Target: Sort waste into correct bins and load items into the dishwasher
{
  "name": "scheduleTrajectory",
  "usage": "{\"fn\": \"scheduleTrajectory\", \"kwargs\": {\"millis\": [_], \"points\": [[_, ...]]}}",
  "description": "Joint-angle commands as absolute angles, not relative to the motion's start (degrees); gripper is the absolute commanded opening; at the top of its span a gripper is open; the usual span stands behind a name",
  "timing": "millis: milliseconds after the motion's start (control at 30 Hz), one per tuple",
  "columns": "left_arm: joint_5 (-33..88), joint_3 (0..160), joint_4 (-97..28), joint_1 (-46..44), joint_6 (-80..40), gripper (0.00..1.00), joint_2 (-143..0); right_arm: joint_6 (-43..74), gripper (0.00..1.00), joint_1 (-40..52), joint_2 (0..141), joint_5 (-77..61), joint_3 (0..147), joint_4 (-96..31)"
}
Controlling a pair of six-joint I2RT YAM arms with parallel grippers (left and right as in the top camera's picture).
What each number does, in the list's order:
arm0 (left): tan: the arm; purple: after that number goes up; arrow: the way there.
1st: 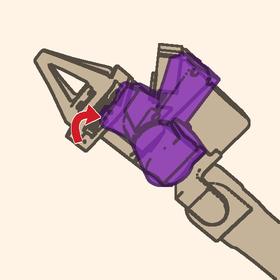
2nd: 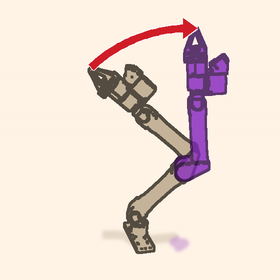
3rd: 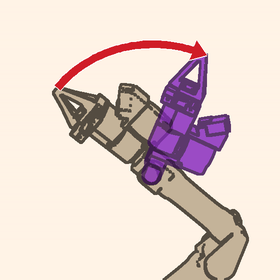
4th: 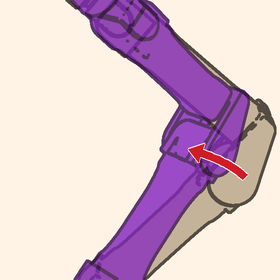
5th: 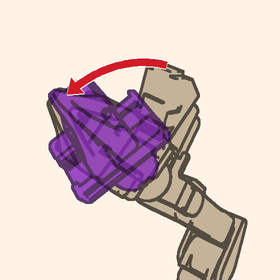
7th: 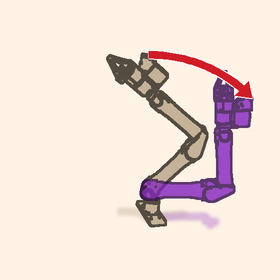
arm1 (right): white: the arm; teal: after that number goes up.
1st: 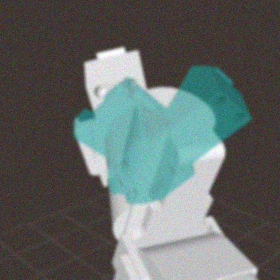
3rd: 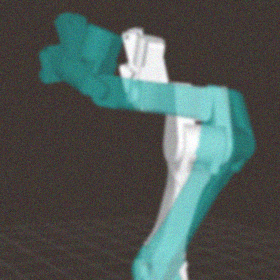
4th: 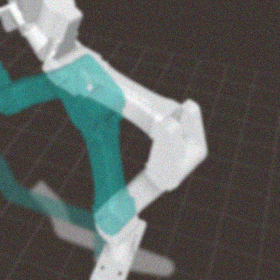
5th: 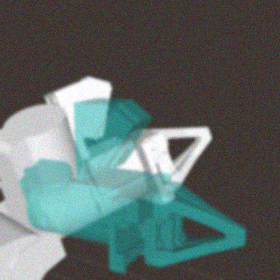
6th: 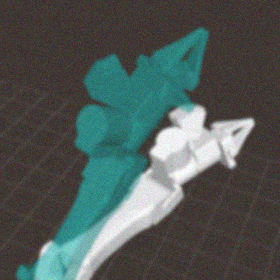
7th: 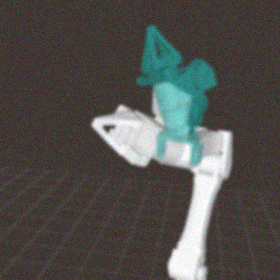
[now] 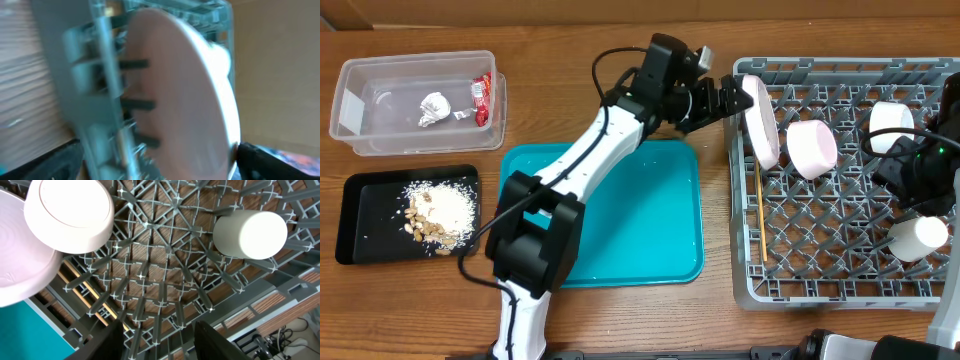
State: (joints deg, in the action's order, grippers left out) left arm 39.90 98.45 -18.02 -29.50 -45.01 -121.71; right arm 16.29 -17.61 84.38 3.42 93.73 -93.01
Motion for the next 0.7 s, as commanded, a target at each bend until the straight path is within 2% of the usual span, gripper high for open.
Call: {"fn": "scheduleTrajectory", "kwargs": {"millis": [0,267,400,633,667], "points": [[29.3,98.52,-25.36,-28.32,-33.63,1.0,-114.28,16.47,0.49,-17.76,83.68,4.01,94.19,-92.82],[14.94,98.52,-46.28,-22.31,-29.76,1.0,-102.0,16.43,0.5,-17.76,83.68,3.7,94.19,-92.51],[10.0,98.52,-59.51,-17.32,-29.78,1.0,-97.21,15.27,0.6,-17.74,83.7,1.43,94.19,-92.16],[5.61,98.52,-81.47,-5.74,-29.69,1.0,-94.83,3.73,0.61,-16.6,83.68,-16.73,94.19,-90.04],[4.32,98.52,-86.06,-0.51,-28.47,1.0,-94.76,0.32,0.61,-13.21,83.68,-21.06,94.19,-89.69]]}}
